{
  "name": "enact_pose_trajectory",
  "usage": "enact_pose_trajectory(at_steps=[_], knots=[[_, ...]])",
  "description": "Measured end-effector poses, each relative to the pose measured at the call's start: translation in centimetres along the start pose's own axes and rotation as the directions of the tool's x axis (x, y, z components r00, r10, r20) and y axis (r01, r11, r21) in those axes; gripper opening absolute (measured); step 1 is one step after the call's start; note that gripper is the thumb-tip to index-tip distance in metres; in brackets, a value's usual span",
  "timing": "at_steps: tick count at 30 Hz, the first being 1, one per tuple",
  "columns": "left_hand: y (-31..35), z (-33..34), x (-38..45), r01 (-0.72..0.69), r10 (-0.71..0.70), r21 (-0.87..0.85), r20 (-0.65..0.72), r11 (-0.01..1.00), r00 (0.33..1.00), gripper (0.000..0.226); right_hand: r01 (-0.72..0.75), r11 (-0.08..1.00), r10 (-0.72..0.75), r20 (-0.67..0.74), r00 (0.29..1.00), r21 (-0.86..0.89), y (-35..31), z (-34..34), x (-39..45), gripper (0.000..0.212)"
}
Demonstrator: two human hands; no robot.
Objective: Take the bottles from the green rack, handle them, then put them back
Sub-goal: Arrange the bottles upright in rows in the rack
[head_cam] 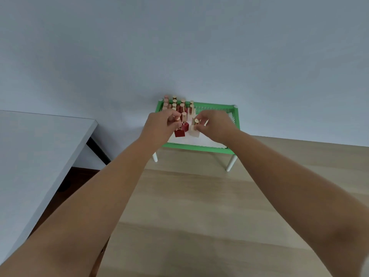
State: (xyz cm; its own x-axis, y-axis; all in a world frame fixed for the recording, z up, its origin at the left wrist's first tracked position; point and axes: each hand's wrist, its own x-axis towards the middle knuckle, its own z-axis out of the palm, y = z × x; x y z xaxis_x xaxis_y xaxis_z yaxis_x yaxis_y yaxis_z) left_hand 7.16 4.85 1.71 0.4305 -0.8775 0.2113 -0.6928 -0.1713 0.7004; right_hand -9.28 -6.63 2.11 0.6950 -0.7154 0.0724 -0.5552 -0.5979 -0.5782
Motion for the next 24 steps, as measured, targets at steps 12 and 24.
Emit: enact_pose_trajectory(at_steps=[12, 24], knots=[[-1.7, 2.7, 1.5, 0.026, -0.033, 0.074, 0.103, 0.997, 0.994, 0.028, -0.049, 0.998, 0.05, -0.012, 0.999, 0.029, 1.4, 4.6, 1.5, 0.019], [-2.5, 3.1, 4.1, -0.124, 0.114, 0.174, 0.064, 0.977, 0.991, 0.033, 0.003, 1.0, -0.003, -0.114, 0.993, 0.0, 2.7, 5.2, 3.0, 0.031]])
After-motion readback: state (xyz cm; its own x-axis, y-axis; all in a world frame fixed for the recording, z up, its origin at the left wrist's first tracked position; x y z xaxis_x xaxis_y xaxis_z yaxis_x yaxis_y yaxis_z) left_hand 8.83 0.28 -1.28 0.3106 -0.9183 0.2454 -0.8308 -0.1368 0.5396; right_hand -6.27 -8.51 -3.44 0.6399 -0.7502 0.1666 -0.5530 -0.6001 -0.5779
